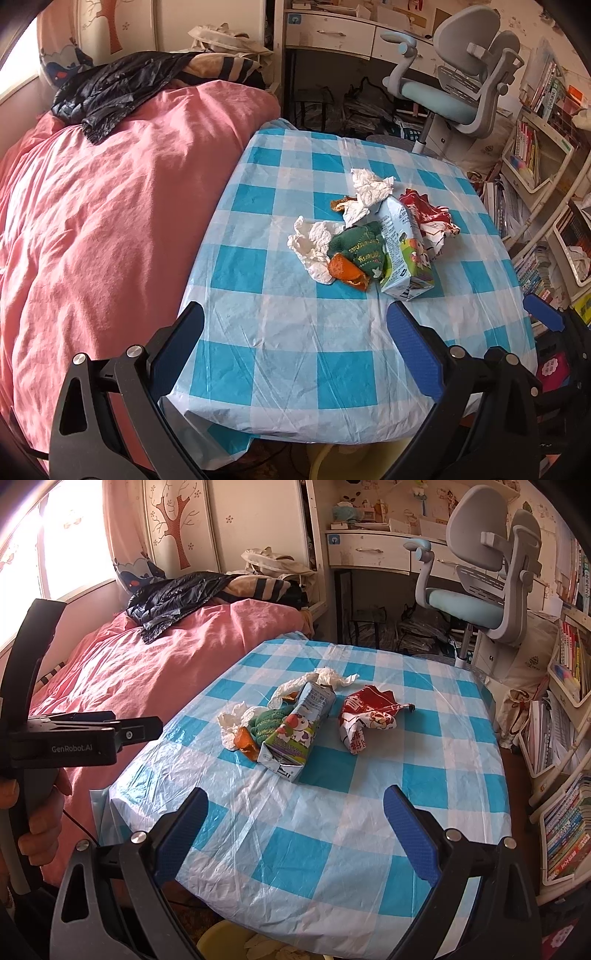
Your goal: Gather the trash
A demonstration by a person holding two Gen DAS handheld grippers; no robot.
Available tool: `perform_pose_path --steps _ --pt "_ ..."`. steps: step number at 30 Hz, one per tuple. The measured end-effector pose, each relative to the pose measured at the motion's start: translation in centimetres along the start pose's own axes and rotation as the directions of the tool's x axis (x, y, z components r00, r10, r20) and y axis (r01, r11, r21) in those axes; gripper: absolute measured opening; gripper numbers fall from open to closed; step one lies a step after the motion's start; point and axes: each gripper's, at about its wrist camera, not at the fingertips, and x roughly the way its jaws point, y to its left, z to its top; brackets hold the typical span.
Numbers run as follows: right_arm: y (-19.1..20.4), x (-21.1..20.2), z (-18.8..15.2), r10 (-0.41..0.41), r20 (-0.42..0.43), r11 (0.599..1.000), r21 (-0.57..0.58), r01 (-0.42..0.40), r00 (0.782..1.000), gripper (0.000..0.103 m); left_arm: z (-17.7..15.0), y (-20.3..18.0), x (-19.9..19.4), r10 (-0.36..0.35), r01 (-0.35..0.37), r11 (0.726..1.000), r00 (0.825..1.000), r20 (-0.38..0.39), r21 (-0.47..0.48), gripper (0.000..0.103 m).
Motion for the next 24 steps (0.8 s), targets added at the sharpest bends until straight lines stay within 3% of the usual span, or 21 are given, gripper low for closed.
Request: perform_pose_path --steps 24 --pt "0.2 0.1 0.0 -0.002 -0.001 1.000 -0.003 0.002 1.000 0.092 -0.1 -1.1 -0.3 -0.012 0.012 0.999 1.000 0.003 0.038 0.095"
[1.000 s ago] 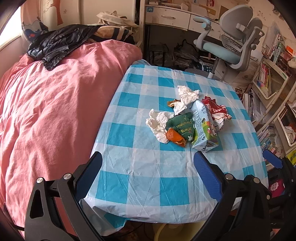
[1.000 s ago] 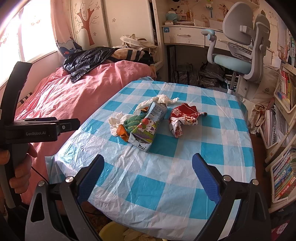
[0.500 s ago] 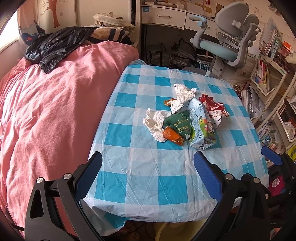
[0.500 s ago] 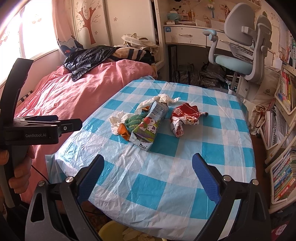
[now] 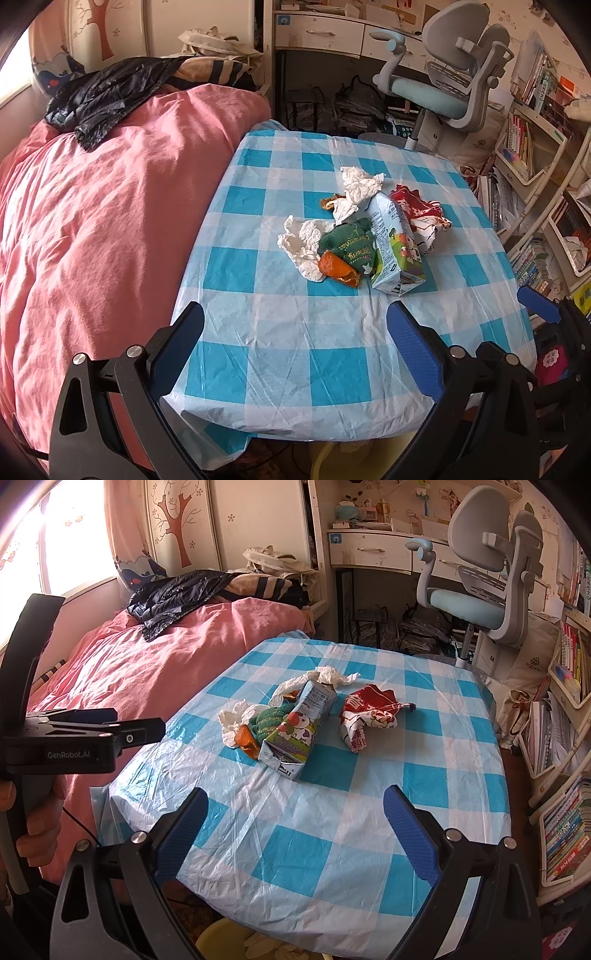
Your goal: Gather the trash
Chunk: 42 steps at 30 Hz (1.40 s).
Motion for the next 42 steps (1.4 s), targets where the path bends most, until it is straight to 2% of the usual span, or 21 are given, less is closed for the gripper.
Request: perform_pose_path --steps 42 --pt "0.21 -0.06 -0.18 -0.001 -0.001 1.000 -0.006 0.001 1.000 0.092 -0.06 -0.76 -0.18 -0.012 0.012 0.999 1.000 0.001 0.034 0.095"
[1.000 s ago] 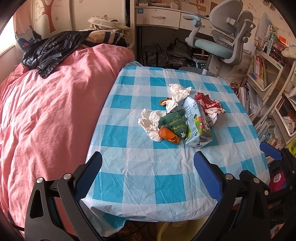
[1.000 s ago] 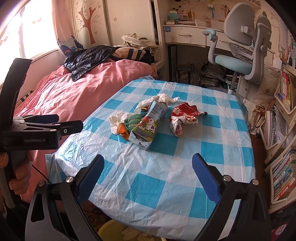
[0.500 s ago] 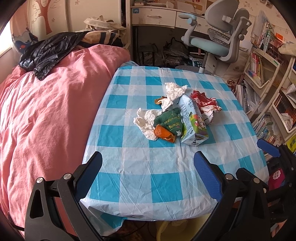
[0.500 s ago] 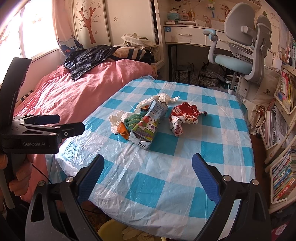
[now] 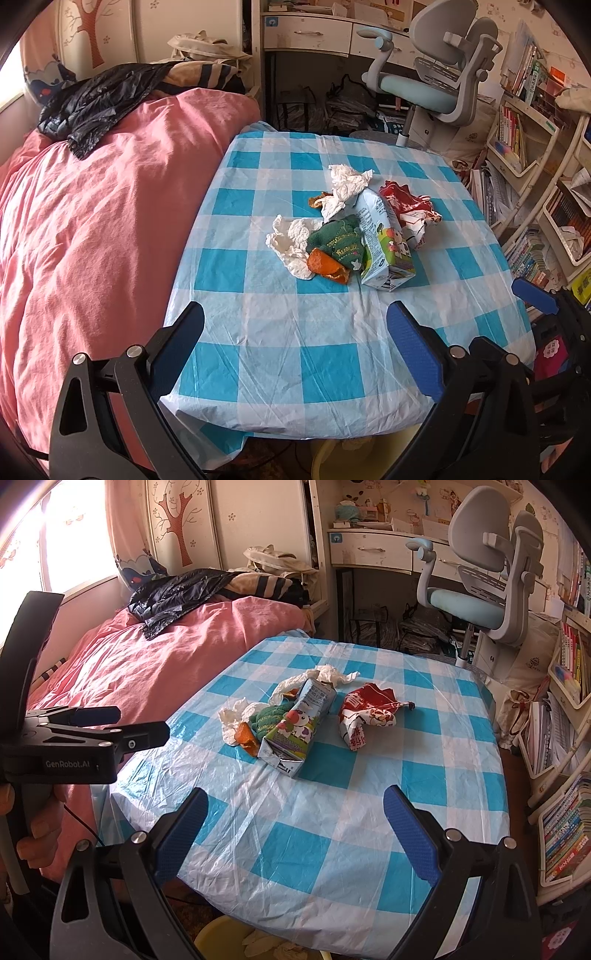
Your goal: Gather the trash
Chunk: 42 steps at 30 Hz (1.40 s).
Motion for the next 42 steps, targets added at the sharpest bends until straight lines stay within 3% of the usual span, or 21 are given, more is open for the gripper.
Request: perform_pose_path --steps 3,13,23,28,34,38,39,41,42 --pt "-0.1 0.0 0.0 -0.009 0.002 1.000 -0.002 0.009 1.000 0.092 0.2 0.8 -0.1 0.014 -0.014 1.000 1.000 0.007 -0.006 0.095" --pt "-3.9 1.9 1.4 0.004 -0.011 0.994 0.109 -0.003 1.000 0.092 0.8 8.5 1.3 0.075 -0.083 0.981 0.996 -0.049 -0.174 0.094" --pt "-4.8 2.7 2.6 0.063 -0.011 0.994 0.087 -0.062 0.998 0.092 0.9 4.0 5.7 0.077 -0.082 0.996 0.991 -0.105 -0.040 0.088" --pt "-5.2 3.5 3.5 0.112 -0.005 0.989 0.097 -0.111 0.994 0.092 1.7 4.5 7.4 0.010 -0.025 0.992 0.992 -0.124 -0.122 0.080" --pt "-4.1 3.8 5.1 0.182 0.048 0.982 0.049 -0.184 0.982 0.092 3.7 6.0 11.4 0.012 -0.040 0.974 0.992 -0.126 -0.222 0.080" --pt "-0.9 4.5 5.8 0.236 0.027 0.970 -0.072 -0.233 0.971 0.089 5.2 4.6 14.1 -0.007 -0.013 0.985 0.993 -0.117 -0.171 0.080" --pt "-0.2 5.0 5.8 0.251 0.010 0.964 -0.098 -0.249 0.968 0.088 5.4 4.0 14.9 -0.011 -0.008 0.990 0.992 -0.127 -0.143 0.076" --pt "1.4 6.2 5.8 0.276 -0.032 0.949 -0.151 -0.278 0.961 0.079 5.5 3.4 15.8 -0.005 -0.008 0.993 0.993 -0.115 -0.118 0.050" --pt "2.1 6.9 5.8 0.284 -0.055 0.941 -0.173 -0.289 0.957 0.075 5.6 3.5 16.1 -0.041 0.024 0.991 0.991 -0.127 -0.128 0.019"
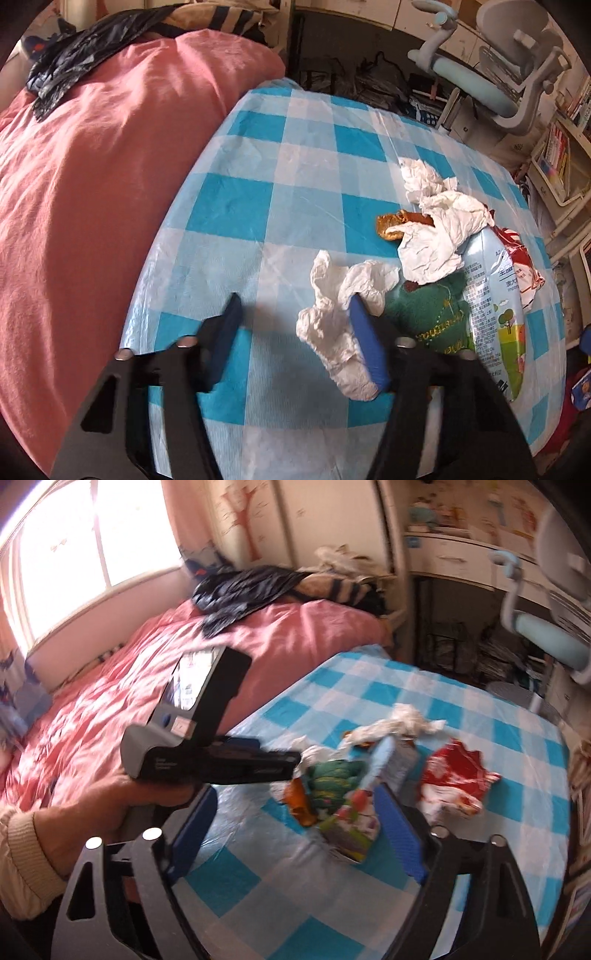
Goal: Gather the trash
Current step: 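Grasp the white tissue with the left tool while the right tool grasps the orange wrapper, then carry the orange wrapper to the wastebasket and open the right tool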
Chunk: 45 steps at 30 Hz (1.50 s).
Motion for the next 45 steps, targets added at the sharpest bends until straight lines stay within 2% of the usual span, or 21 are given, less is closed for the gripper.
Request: perform_pose_path --steps 1,2,3,5,7,9,12,14,15,16,18,20,21,22,25,28,32,36,39,42,45 --pt "0.4 1.1 0.2 0.018 -0.025 1.000 -0.019 -0.019 1.000 0.068 0.3 0.5 -0.1 -0.063 0.062 0.998 0.998 -0.020 -0.033 0.008" --pt "0.8 2.2 0.3 0.035 -0.048 0.999 -0.031 -0.037 0.998 0.062 0.5 1.1 -0.4 -0.120 0.118 0.990 0.992 -0.025 -0.072 0.006" --pt "1.2 3.1 0.4 0.037 -0.071 0.998 -0.042 -0.040 0.997 0.060 0.7 1.8 -1.0 -0.139 0.138 0.986 0.990 -0.010 -0.095 0.006" --pt "1.9 5.7 0.3 0.003 -0.132 0.997 -0.077 -0.013 0.991 0.051 1.0 2.6 -2.6 -0.125 0.127 0.988 0.992 0.025 -0.090 0.006" --pt "2.0 8.0 -0.3 -0.008 -0.199 0.997 -0.082 -0.008 0.980 0.047 1.3 3.6 -4.3 -0.142 0.148 0.982 0.988 0.061 -0.116 0.006" --pt "2.8 8.6 -0.5 -0.103 -0.190 0.983 -0.172 0.070 0.976 0.046 1.5 4.5 -5.4 -0.155 0.165 0.977 0.984 0.083 -0.133 0.006" --pt "2.8 8.9 -0.5 -0.149 -0.185 0.976 -0.186 0.114 0.971 0.046 1.6 5.1 -6.2 -0.182 0.195 0.968 0.979 0.094 -0.156 0.006" --pt "3.8 9.7 -1.1 -0.256 -0.196 0.932 -0.310 0.188 0.947 0.041 1.4 5.2 -6.5 -0.179 0.191 0.969 0.980 0.090 -0.154 0.006" --pt "4.7 10.1 -1.8 -0.320 -0.195 0.889 -0.401 0.222 0.927 0.040 1.3 5.1 -6.7 -0.176 0.188 0.971 0.980 0.087 -0.149 0.006" --pt "5.3 10.0 -2.2 -0.344 -0.169 0.860 -0.452 0.238 0.924 0.039 1.2 5.0 -6.8 -0.177 0.188 0.971 0.980 0.086 -0.146 0.006" --pt "5.7 10.1 -2.2 -0.371 -0.172 0.835 -0.493 0.246 0.913 0.039 0.9 5.1 -7.5 -0.178 0.189 0.971 0.980 0.090 -0.146 0.006" --pt "5.3 10.3 -1.9 -0.353 -0.200 0.845 -0.487 0.220 0.914 0.035 0.8 5.3 -8.0 -0.181 0.194 0.970 0.979 0.097 -0.146 0.006" --pt "4.7 10.4 -1.4 -0.316 -0.242 0.874 -0.451 0.182 0.917 0.030 0.8 5.5 -8.2 -0.182 0.195 0.970 0.978 0.101 -0.147 0.006" --pt "4.0 10.7 -0.9 -0.277 -0.285 0.902 -0.405 0.147 0.918 0.020 0.8 5.6 -8.5 -0.179 0.193 0.970 0.978 0.105 -0.147 0.006" --pt "3.2 10.9 -0.4 -0.249 -0.313 0.922 -0.367 0.125 0.916 0.019 0.8 6.1 -8.8 -0.176 0.192 0.969 0.978 0.112 -0.154 0.006" --pt "3.6 9.3 -0.2 -0.206 -0.288 0.940 -0.322 0.108 0.935 0.019 0.7 6.2 -9.4 -0.179 0.197 0.968 0.976 0.123 -0.155 0.006" --pt "5.0 4.8 0.1 -0.146 -0.206 0.961 -0.262 0.089 0.968 0.019 -0.4 5.6 -10.4 -0.176 0.195 0.972 0.974 0.142 -0.132 0.006" --pt "6.4 0.6 -1.8 -0.097 -0.176 0.978 -0.198 0.061 0.980 0.019 -2.4 4.3 -11.9 -0.181 0.194 0.978 0.973 0.144 -0.082 0.006" --pt "7.4 -1.9 -4.7 -0.073 -0.201 0.986 -0.161 0.040 0.977 0.019 -4.5 2.7 -13.3 -0.196 0.202 0.979 0.970 0.144 -0.028 0.006" --pt "8.2 -3.3 -8.3 -0.065 -0.261 0.990 -0.136 0.030 0.963 0.019 -7.3 1.1 -14.5 -0.209 0.207 0.978 0.970 0.127 0.030 0.006" --pt "9.1 -4.0 -12.0 -0.061 -0.362 0.992 -0.122 0.017 0.930 0.020 -10.4 -0.5 -15.7 -0.217 0.209 0.974 0.970 0.105 0.081 0.006"
